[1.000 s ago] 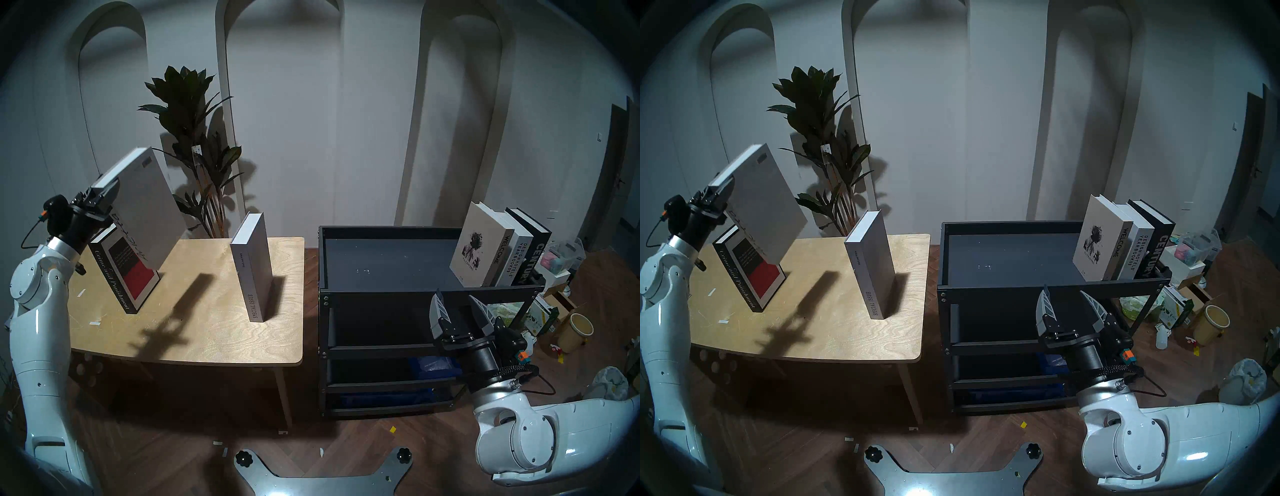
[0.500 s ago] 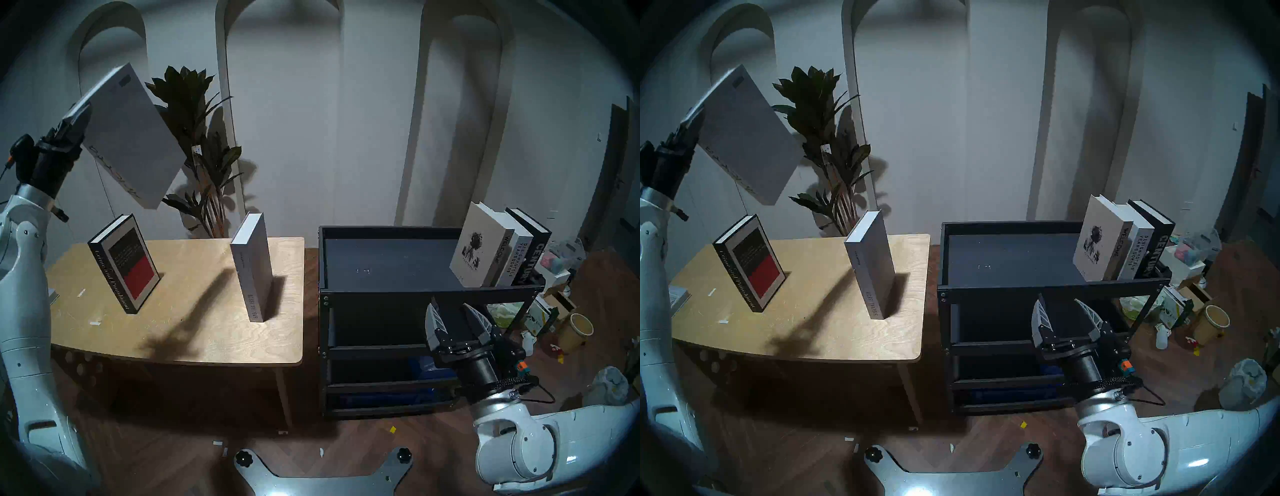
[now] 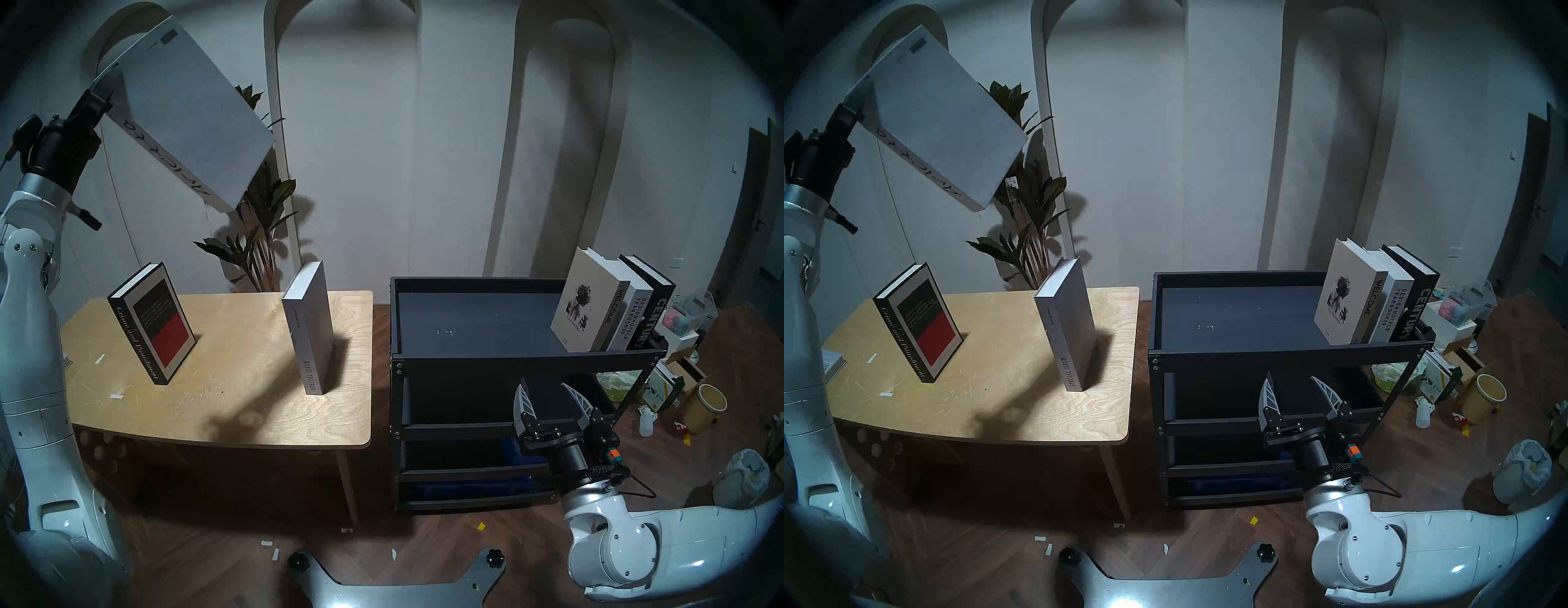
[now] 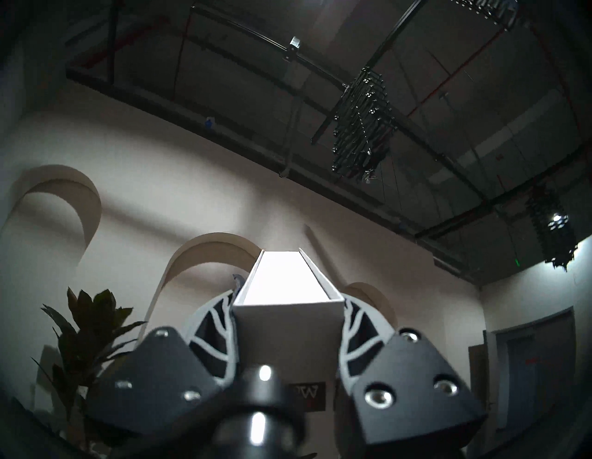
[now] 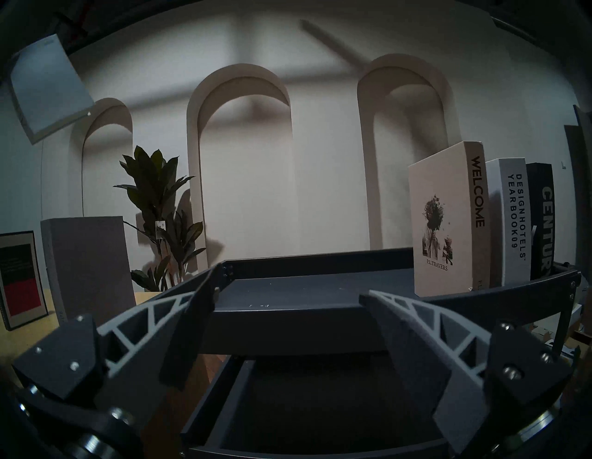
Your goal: Move the books from the display table onto the shelf, standing them upright with spines facing out and tallest at one end
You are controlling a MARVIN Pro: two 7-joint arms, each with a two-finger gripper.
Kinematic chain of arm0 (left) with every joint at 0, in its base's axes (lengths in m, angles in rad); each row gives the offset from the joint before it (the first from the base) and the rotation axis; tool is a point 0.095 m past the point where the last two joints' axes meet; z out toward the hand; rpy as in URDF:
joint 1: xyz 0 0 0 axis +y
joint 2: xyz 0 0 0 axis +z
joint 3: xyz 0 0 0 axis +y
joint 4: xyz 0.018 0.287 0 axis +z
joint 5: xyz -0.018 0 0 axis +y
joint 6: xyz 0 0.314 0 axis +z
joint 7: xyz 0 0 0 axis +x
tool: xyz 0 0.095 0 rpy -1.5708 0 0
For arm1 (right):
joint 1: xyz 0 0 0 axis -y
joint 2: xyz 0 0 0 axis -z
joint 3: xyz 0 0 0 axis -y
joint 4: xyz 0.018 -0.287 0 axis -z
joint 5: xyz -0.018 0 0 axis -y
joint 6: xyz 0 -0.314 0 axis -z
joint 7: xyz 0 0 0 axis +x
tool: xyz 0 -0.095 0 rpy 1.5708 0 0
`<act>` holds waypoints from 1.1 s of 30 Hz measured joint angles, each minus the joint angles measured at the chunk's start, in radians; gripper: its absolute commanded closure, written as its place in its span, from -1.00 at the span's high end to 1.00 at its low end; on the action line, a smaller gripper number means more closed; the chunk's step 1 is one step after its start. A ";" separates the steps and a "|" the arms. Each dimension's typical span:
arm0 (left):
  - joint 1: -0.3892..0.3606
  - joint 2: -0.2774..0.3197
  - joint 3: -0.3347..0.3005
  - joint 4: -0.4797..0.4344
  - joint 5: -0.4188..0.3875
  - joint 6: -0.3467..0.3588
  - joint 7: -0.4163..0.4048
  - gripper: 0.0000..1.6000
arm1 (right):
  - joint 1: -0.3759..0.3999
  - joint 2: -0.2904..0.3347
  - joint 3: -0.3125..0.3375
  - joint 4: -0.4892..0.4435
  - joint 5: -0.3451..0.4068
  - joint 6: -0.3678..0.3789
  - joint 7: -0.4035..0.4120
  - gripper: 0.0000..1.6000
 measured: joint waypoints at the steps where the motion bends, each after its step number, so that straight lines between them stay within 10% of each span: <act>1: -0.004 -0.003 0.005 -0.004 -0.008 0.005 0.010 -1.00 | 0.005 -0.008 0.000 0.006 -0.003 0.010 0.003 1.00; 33: -0.058 -0.110 0.209 -0.088 -0.130 0.108 0.247 -1.00 | 0.284 -0.330 0.017 -0.005 -0.323 0.380 0.201 1.00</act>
